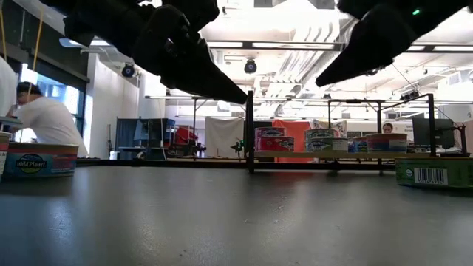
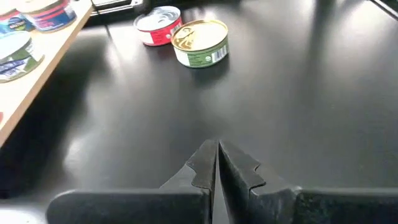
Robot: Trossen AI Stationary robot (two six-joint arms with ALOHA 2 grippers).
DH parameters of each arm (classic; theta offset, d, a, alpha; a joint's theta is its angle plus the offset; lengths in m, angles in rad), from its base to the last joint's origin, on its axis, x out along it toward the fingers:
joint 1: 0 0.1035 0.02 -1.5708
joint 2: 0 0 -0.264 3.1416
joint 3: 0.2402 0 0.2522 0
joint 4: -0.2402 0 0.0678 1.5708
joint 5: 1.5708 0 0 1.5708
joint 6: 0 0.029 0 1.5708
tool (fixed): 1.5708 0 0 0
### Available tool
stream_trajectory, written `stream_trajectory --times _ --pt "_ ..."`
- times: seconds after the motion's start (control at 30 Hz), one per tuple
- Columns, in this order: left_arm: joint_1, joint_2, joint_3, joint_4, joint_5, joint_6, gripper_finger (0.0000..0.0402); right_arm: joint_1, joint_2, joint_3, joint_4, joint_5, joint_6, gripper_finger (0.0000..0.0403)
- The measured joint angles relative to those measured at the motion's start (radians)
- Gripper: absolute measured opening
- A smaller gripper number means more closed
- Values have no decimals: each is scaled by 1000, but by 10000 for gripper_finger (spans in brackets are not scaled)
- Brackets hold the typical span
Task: Stack canned seafood by type on shelf
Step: Move the green tuna can to the center of the table
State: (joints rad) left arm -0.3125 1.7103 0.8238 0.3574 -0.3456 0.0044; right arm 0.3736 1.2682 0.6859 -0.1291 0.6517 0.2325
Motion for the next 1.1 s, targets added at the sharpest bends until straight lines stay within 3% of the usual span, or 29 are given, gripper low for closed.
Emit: stream_trajectory --times 0.17,0.3,0.5,0.63,0.8,0.93,1.1 --pt "-5 0 0 0 -7 -1 12 112 0 -2 9 80 65 272" --pt "-18 0 0 0 -6 19 12 181 0 0 10 85 140 272" --pt "-16 0 0 2 -7 41 12 257 0 90 -151 66 279 272" --pt "-24 0 0 6 -6 31 12 307 0 195 -380 -1 434 272" --pt "-30 0 0 7 -6 29 12 347 0 266 -646 -172 650 267" --pt "-30 0 0 7 -6 26 12 388 2 256 -778 -305 867 241" --pt "-30 0 0 8 -6 -2 12 442 2 186 -816 -339 1033 189"
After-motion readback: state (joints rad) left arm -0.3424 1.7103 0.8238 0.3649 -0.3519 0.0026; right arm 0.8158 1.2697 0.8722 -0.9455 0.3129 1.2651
